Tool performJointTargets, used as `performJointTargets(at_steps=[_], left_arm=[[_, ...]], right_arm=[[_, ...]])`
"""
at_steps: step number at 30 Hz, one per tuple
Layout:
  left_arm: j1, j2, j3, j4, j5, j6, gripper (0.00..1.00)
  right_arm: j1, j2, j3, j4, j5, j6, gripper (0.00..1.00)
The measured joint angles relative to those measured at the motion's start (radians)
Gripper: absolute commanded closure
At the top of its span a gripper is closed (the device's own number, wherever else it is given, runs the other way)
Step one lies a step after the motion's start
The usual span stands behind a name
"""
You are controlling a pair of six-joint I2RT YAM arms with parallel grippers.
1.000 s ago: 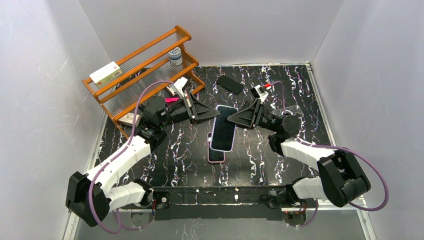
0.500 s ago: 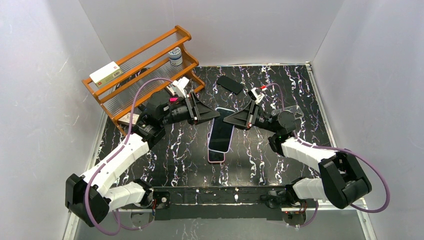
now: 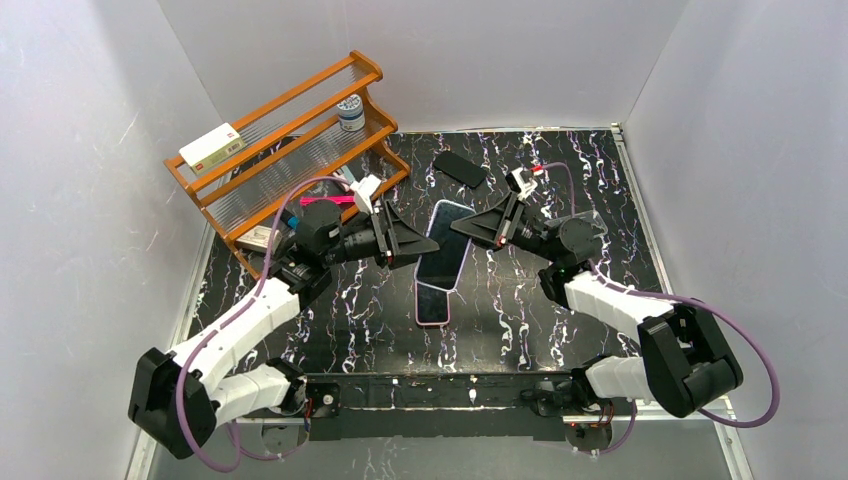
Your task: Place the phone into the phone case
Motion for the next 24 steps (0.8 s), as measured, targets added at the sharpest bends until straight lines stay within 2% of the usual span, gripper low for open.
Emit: performJointTargets(at_steps=[4, 5, 8, 11, 13, 15, 20, 24], left_arm=[[0.000, 0.034, -0.007, 0.043, 0.041, -0.017, 0.79], [0.000, 0.039, -0.008, 0.059, 0.049, -0.019, 0.85], [-0.001, 0.040, -0.033, 0.131, 0.071, 0.001, 1.00], [-0.008, 0.000, -0.080, 0.177, 0.069, 0.050, 1.00], [-0.009, -0.042, -0.110, 0.181, 0.071, 0.104, 1.00], [-0.010, -0.070, -0.115, 0.184, 0.083, 0.153, 1.00], [-0.014, -0.071, -0.115, 0.217, 0.128, 0.235, 1.00], [-0.014, -0.059, -0.115, 0.224, 0.150, 0.282, 1.00]], right_arm=[[0.000, -0.001, 0.026, -0.056, -0.016, -0.050, 0.78], [-0.002, -0.002, 0.031, -0.084, -0.023, -0.071, 0.73], [-0.005, -0.021, 0.032, -0.158, -0.038, -0.102, 0.51], [-0.006, -0.066, 0.032, -0.237, -0.067, -0.142, 0.36], [-0.004, -0.121, 0.032, -0.286, -0.090, -0.175, 0.31], [-0.007, -0.176, 0.032, -0.315, -0.108, -0.203, 0.33], [-0.015, -0.238, 0.033, -0.361, -0.146, -0.237, 0.44], [-0.023, -0.238, 0.033, -0.383, -0.168, -0.238, 0.42]])
